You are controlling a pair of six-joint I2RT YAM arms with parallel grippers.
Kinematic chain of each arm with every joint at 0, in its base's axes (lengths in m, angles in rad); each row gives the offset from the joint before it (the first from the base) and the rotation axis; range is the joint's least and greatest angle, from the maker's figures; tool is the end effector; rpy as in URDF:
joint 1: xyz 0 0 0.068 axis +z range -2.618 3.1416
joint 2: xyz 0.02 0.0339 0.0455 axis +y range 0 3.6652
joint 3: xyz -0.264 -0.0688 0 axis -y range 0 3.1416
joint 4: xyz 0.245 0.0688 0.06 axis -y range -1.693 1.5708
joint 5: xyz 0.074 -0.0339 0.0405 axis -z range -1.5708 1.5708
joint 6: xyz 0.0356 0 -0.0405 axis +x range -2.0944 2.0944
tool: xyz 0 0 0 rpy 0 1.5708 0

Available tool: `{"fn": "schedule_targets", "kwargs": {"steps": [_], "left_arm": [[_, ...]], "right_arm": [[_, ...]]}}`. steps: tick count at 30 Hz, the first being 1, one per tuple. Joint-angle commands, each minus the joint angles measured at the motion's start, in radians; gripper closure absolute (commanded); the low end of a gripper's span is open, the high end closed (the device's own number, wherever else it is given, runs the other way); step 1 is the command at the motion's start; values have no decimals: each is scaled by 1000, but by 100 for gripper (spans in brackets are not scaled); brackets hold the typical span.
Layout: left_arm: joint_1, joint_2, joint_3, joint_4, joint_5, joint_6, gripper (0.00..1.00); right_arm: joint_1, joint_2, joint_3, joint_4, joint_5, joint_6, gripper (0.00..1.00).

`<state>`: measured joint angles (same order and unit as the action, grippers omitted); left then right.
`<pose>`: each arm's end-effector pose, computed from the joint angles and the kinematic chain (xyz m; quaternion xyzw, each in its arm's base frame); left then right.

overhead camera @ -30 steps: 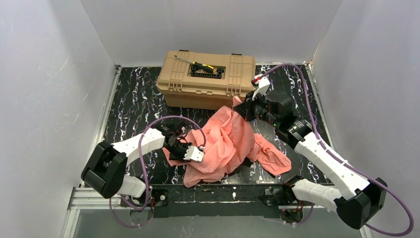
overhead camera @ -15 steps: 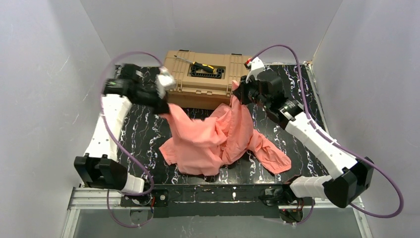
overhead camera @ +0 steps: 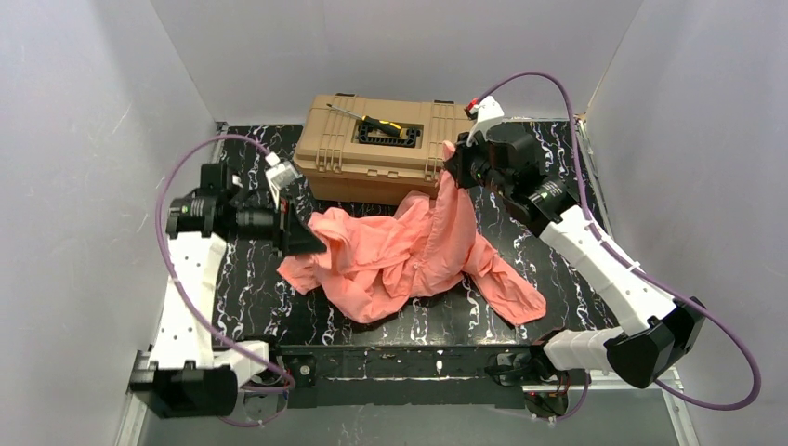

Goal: Zip up the jacket

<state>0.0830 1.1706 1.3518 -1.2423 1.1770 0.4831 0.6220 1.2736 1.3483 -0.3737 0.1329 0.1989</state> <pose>0.1922 -0.0170 0.3833 0.2971 0.7610 -0.4572 0.3514 0.2360 0.1634 0.4119 -0.1300 0.7931 0.1875 0.5647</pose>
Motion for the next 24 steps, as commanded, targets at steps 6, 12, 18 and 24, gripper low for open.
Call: {"fn": "schedule_targets", "kwargs": {"steps": [6, 12, 18, 24], "left_arm": [[-198, -120, -227, 89, 7, -182, 76], [-233, -110, -166, 19, -69, 76, 49], [-340, -109, -47, -22, -37, 549, 27], [-793, -137, -176, -89, -241, 1042, 4]], "right_arm": [[-4, -18, 99, 0, 102, 4, 99], [-4, -17, 141, -25, 152, -39, 99], [-4, -3, 130, -21, 107, -27, 99], [-4, 11, 98, -24, 70, -1, 99]]}}
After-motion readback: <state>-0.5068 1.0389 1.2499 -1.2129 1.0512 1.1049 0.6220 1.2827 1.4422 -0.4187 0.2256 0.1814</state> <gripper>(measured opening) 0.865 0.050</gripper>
